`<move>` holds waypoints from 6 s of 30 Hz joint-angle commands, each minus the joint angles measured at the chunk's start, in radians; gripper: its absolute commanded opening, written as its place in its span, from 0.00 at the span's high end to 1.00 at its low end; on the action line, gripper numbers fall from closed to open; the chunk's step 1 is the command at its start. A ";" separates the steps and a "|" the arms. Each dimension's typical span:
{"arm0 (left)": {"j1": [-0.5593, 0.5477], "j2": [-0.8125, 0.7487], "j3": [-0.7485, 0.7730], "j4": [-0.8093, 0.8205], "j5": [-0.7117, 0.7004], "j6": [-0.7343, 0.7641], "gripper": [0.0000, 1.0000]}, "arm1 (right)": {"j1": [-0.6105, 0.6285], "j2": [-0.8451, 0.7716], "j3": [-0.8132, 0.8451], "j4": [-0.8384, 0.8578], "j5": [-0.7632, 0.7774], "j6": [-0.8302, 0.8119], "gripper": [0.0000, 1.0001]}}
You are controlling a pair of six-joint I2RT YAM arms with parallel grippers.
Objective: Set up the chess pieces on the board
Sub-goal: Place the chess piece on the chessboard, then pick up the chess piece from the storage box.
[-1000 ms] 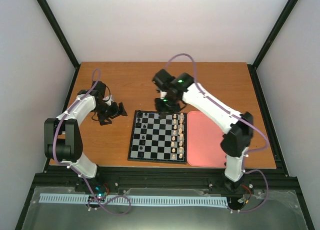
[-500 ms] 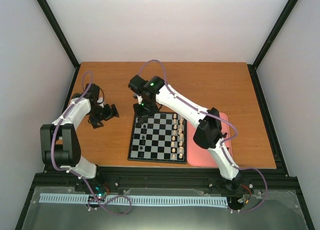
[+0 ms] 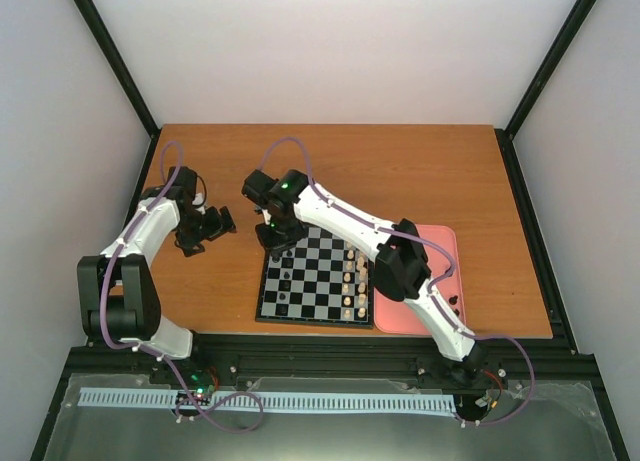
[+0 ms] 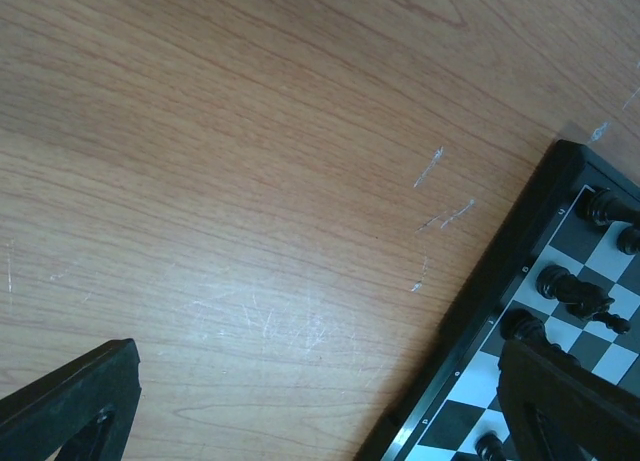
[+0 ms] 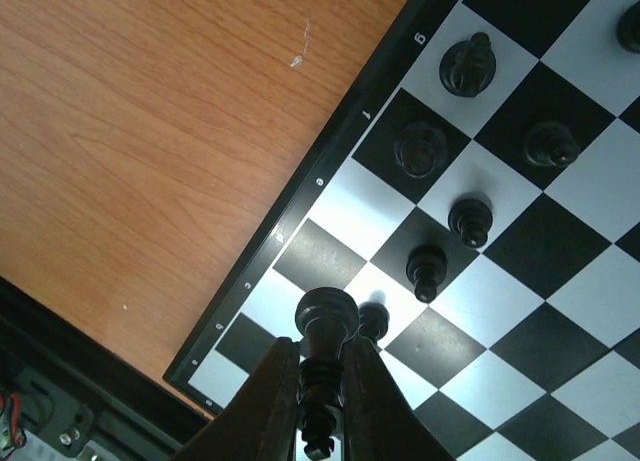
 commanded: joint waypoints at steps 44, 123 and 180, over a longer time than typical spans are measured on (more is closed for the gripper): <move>0.001 -0.022 -0.010 0.025 0.013 -0.005 0.00 | 0.018 0.122 0.032 0.056 0.067 -0.017 0.96; -0.051 0.045 0.083 -0.024 -0.031 0.079 0.00 | -0.937 -0.839 -1.304 0.291 0.201 -0.018 0.41; -0.055 0.052 0.084 -0.022 -0.032 0.074 0.00 | -0.696 -0.898 -1.139 0.209 0.166 0.030 0.97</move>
